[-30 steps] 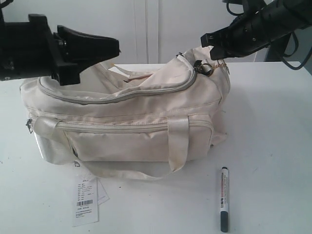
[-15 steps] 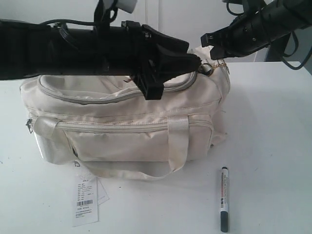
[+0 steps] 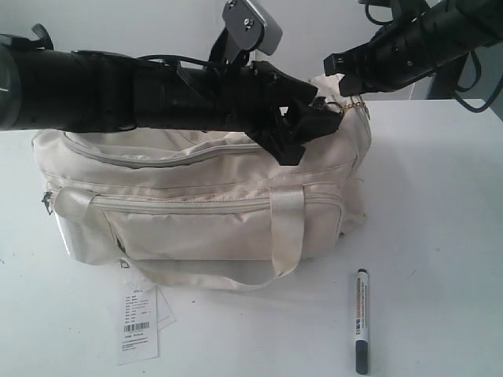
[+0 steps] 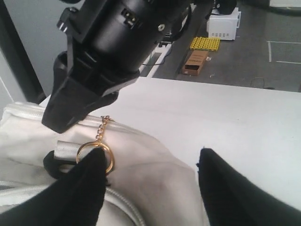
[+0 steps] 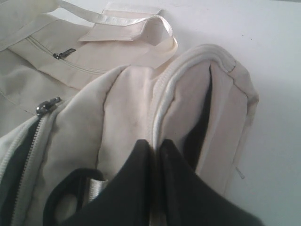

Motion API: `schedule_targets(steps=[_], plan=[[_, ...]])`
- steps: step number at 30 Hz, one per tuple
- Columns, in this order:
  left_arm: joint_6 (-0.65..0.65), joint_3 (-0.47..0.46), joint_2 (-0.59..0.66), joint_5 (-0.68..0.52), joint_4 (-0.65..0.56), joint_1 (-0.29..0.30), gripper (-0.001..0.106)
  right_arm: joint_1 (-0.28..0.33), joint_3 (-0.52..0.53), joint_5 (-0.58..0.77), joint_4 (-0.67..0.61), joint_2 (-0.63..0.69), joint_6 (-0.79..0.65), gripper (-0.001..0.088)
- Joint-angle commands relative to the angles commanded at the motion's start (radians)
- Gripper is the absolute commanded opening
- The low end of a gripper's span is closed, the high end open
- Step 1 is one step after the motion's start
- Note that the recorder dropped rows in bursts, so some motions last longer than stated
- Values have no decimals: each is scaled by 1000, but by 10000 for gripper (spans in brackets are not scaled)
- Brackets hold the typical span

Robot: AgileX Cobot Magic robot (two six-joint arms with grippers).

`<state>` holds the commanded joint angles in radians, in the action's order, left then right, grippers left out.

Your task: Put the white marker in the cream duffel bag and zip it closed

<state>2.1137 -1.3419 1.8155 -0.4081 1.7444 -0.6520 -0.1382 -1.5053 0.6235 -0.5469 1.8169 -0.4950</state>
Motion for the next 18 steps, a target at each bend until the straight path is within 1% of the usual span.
schedule_targets(steps=[6, 11, 14, 18], plan=[[0, -43, 28, 19, 0, 0, 613, 0, 0, -2, 0, 0, 0, 0], [0, -80, 61, 8, 0, 0, 586, 0, 0, -2, 0, 0, 0, 0], [0, -92, 81, -14, 0, 0, 586, 0, 0, -2, 0, 0, 0, 0], [0, -103, 98, -14, 0, 0, 586, 0, 0, -2, 0, 0, 0, 0]])
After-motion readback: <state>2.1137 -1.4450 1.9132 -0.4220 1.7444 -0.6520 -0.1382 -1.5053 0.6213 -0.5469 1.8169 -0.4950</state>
